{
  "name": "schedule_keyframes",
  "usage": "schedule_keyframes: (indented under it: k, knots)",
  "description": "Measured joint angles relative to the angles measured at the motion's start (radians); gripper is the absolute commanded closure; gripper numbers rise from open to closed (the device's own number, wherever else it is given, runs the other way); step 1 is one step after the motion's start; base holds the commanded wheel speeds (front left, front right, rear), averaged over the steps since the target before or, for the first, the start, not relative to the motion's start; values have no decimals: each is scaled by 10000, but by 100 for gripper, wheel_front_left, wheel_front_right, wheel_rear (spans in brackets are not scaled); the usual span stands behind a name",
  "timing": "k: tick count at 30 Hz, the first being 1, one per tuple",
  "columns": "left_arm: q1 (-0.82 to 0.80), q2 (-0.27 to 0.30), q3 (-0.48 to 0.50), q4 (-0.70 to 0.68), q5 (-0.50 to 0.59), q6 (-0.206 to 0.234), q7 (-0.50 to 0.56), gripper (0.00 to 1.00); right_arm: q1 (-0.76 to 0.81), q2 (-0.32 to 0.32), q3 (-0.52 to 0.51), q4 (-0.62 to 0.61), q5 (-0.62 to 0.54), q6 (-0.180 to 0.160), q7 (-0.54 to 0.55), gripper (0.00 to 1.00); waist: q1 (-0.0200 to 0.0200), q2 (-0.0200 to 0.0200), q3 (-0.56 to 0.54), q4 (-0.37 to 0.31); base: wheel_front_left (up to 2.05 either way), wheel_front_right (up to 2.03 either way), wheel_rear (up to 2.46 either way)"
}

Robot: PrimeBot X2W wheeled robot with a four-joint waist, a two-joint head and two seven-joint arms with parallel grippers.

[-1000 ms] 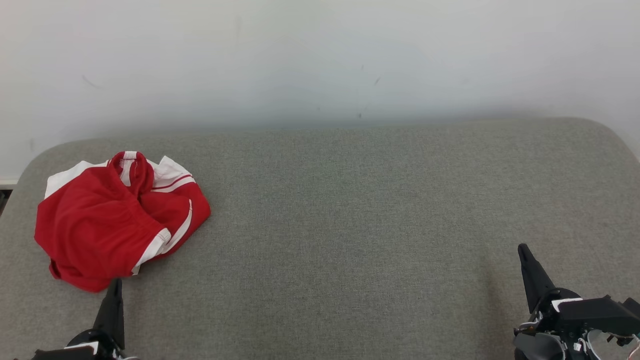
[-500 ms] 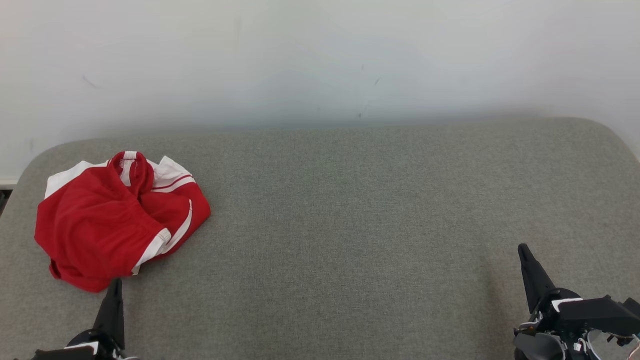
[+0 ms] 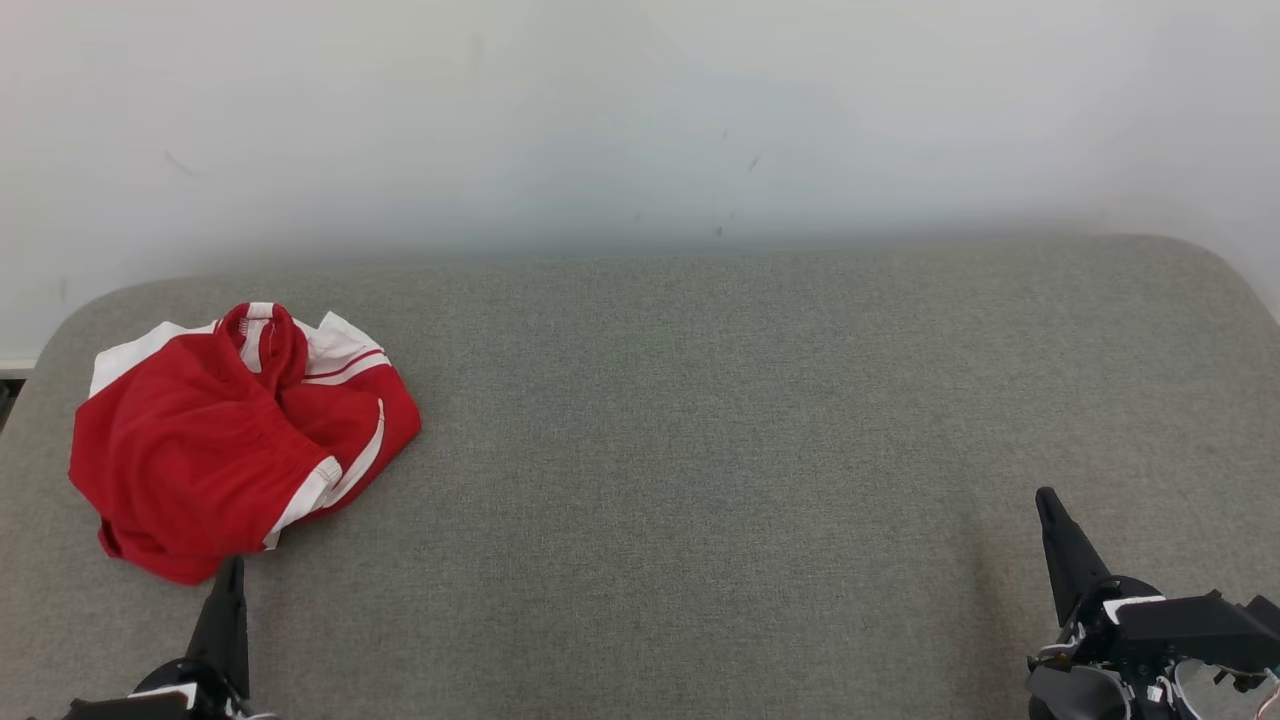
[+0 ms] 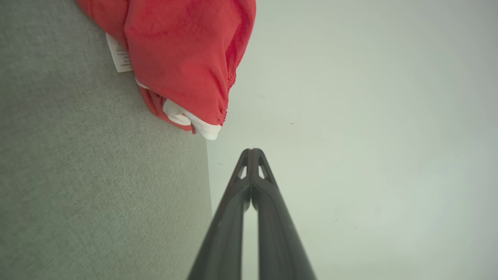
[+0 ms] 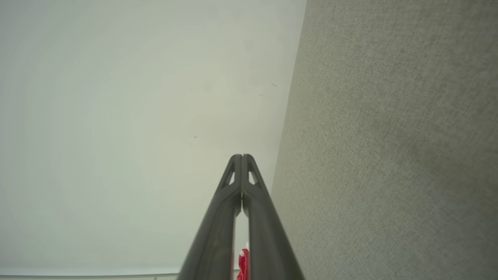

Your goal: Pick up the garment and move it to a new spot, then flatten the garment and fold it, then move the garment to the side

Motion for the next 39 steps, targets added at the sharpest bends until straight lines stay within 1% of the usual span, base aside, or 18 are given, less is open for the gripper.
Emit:
schedule_keyframes:
  k: [39]
  knots:
    - [0, 0, 0, 0, 0, 0, 0, 100, 0, 0, 0, 0, 0, 0, 0, 100, 0, 0, 0, 0, 0, 0, 0]
